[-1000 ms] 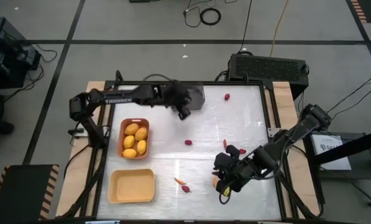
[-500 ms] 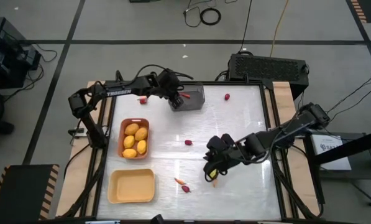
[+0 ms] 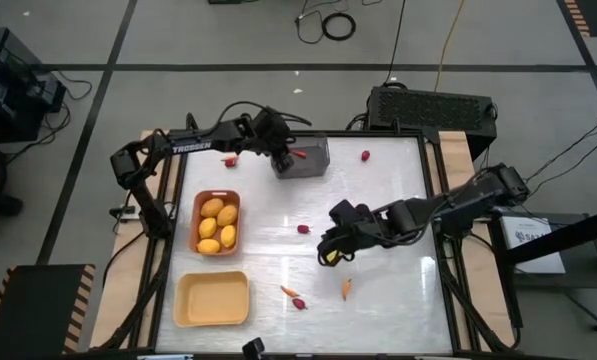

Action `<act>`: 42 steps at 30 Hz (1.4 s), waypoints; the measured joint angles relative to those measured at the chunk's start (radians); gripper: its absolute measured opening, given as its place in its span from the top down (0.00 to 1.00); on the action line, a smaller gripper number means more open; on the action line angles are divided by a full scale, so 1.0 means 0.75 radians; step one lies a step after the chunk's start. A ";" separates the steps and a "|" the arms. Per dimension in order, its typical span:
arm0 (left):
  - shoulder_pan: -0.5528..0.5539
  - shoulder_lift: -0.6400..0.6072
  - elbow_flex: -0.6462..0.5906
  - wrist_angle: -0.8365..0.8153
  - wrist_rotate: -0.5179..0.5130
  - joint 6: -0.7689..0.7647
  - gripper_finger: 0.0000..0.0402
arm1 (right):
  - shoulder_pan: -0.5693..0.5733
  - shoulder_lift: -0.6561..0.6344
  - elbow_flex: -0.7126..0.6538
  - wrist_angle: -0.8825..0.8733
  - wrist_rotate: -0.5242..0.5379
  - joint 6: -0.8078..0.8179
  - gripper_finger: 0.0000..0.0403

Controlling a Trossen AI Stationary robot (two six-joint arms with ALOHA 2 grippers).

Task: Sort produce into baskets
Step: Put the red bell pepper into the black bin

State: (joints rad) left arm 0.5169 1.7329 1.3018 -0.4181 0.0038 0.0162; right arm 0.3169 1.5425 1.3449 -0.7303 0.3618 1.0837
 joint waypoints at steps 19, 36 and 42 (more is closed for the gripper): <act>0.032 -0.123 0.001 -0.108 0.158 -0.102 0.55 | -0.248 0.001 -0.112 -0.490 -0.249 0.184 0.63; -0.016 -0.905 -0.569 0.113 0.161 -0.354 0.55 | -0.412 0.001 -0.494 -0.145 -0.400 0.070 0.41; -0.078 -1.117 -0.713 0.162 0.111 -0.442 0.55 | -0.430 0.001 -0.625 0.025 -0.416 0.086 0.42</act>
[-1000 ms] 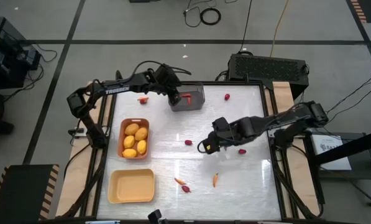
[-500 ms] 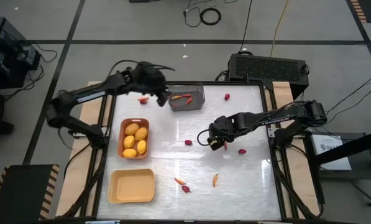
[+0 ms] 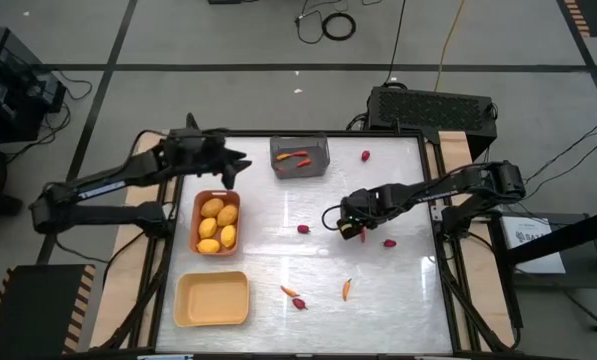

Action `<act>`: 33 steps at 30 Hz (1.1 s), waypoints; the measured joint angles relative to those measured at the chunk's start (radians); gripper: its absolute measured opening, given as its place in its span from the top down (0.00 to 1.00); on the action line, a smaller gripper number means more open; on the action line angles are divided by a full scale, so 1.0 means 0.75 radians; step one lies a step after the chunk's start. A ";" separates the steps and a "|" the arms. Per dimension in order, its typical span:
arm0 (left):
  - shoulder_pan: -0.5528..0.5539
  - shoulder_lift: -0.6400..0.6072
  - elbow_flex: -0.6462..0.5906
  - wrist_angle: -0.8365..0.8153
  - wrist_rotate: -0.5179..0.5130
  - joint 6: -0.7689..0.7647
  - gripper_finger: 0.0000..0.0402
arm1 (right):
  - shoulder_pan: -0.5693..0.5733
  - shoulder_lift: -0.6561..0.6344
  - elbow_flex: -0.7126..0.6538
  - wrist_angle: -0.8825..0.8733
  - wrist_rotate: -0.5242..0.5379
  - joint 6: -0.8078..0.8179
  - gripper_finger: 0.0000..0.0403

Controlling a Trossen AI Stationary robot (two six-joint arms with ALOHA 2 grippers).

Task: Sort produce into baskets
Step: Put the red bell pepper into the black bin

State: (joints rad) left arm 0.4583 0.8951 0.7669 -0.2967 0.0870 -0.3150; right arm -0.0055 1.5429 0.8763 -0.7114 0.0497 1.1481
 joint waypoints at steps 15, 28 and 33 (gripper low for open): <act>-0.153 -0.143 -0.090 0.006 -0.207 -0.130 0.55 | -0.012 0.000 -0.158 0.195 0.058 0.050 0.56; -0.423 -0.142 -0.090 0.005 -0.507 -0.132 0.55 | 0.000 -0.001 -0.172 0.208 0.085 0.035 0.81; -0.508 -0.171 -0.163 0.059 -0.608 -0.198 0.55 | 0.000 -0.001 -0.172 0.222 0.079 -0.012 0.95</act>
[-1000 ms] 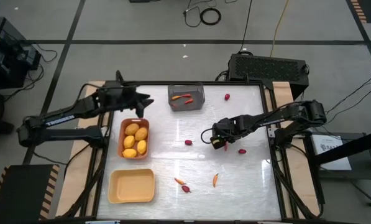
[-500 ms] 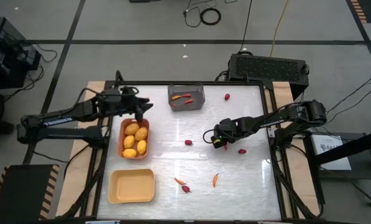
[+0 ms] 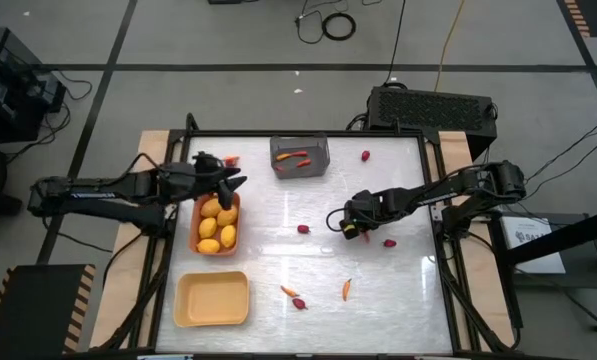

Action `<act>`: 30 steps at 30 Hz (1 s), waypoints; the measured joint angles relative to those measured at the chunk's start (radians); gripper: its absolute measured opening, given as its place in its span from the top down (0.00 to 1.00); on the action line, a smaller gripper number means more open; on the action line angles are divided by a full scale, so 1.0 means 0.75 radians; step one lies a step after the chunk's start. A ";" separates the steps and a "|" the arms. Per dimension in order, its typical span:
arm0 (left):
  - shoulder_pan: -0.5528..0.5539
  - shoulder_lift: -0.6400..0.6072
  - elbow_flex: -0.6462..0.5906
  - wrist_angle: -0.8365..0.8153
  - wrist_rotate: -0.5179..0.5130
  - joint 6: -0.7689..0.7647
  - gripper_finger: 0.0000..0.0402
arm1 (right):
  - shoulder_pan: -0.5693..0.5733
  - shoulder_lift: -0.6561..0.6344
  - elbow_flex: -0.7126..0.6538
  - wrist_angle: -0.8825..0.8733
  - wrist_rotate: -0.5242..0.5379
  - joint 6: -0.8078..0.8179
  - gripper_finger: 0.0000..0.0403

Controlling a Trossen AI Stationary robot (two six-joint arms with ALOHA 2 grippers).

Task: Sort produce into baskets
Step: Put the red bell pepper into the black bin

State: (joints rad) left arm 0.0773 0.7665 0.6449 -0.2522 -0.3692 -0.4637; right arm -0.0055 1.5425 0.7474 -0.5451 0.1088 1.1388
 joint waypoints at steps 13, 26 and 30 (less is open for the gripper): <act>-0.098 -0.165 -0.369 0.425 -0.007 -0.247 0.55 | -0.117 0.001 0.309 -0.005 -0.049 -0.311 1.00; -0.170 -0.232 -0.369 0.455 -0.003 -0.246 0.55 | -0.260 0.001 0.621 -0.287 -0.047 -0.498 0.98; -0.174 -0.228 -0.369 0.453 -0.004 -0.235 0.55 | -0.208 0.002 0.551 -0.292 -0.038 -0.347 0.90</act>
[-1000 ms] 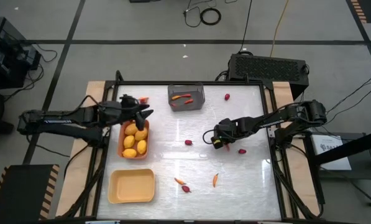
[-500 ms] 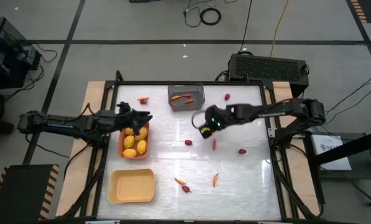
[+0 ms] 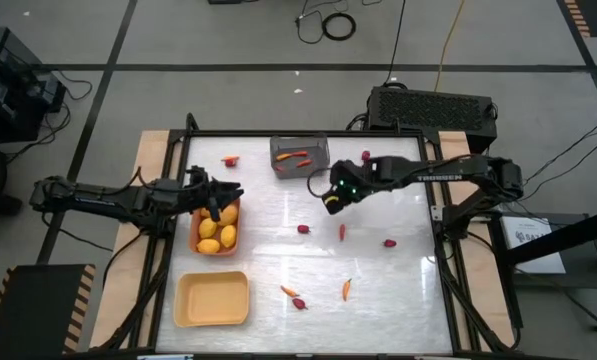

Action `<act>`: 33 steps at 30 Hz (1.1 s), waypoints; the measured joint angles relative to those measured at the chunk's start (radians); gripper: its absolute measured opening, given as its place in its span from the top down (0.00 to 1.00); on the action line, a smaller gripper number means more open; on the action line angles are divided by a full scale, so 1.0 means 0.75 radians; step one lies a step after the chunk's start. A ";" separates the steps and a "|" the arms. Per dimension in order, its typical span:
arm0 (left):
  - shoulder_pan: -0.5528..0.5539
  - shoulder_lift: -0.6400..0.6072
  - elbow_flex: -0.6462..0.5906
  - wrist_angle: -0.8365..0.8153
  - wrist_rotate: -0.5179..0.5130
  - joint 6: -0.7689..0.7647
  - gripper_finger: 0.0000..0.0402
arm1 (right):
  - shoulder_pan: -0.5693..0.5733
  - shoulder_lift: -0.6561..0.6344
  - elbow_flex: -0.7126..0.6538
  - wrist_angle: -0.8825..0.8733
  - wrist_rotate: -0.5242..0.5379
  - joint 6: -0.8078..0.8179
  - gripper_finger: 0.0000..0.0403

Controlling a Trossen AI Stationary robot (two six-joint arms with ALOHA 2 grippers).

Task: Sort produce into baskets
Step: Put the red bell pepper into the black bin

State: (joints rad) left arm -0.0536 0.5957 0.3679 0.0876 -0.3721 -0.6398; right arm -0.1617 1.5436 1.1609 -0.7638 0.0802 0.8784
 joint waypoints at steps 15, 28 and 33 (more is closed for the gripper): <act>0.001 -0.001 0.001 0.002 0.009 0.026 0.55 | 0.204 -0.001 -0.323 0.338 0.063 0.505 0.50; 0.001 0.000 0.001 0.004 0.041 -0.010 0.55 | 0.298 0.070 -0.443 0.469 0.185 0.649 0.50; 0.000 -0.001 0.002 0.011 0.041 -0.012 0.55 | 0.327 0.168 -0.438 0.510 0.189 0.664 0.50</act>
State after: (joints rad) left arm -0.0534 0.5953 0.3691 0.0958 -0.3411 -0.6488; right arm 0.0834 1.6695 0.8322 -0.3817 0.2223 1.3763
